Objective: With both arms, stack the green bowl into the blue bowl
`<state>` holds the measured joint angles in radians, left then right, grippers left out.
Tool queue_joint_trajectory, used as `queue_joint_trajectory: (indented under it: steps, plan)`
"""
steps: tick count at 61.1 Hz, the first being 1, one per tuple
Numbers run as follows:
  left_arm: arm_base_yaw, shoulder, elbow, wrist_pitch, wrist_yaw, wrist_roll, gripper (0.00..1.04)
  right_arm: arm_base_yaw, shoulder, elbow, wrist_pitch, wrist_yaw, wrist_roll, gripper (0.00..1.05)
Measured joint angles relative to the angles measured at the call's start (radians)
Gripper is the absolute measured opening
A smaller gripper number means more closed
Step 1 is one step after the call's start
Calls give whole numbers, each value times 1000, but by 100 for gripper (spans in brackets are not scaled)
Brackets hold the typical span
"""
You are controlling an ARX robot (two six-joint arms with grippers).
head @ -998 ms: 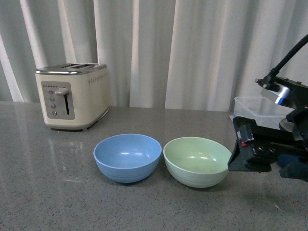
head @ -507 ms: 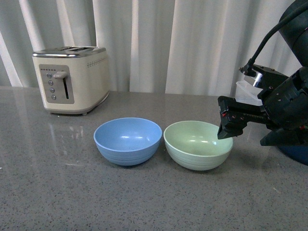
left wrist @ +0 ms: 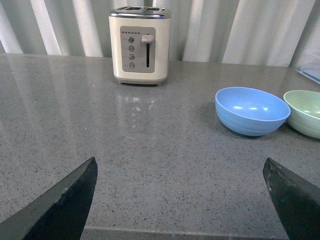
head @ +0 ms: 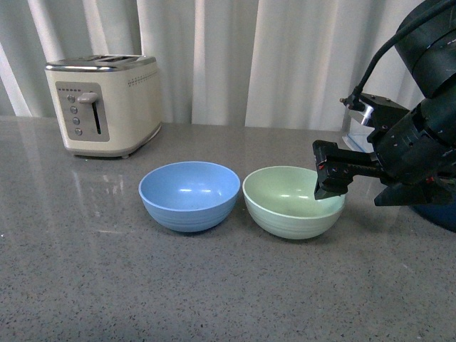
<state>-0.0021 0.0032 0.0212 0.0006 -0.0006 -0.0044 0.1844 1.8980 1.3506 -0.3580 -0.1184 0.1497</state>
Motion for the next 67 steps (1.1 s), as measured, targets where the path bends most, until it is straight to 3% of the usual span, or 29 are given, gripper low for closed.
queue_joint_trajectory:
  steps: [26,62,67]
  plan:
    - [0,0,0,0,0,0,98,1,68,49,15,2,-34,94]
    - [0,0,0,0,0,0,98,6,75,51,64,3,-51,3]
    - [0,0,0,0,0,0,98,4,75,51,66,-2,-55,1]
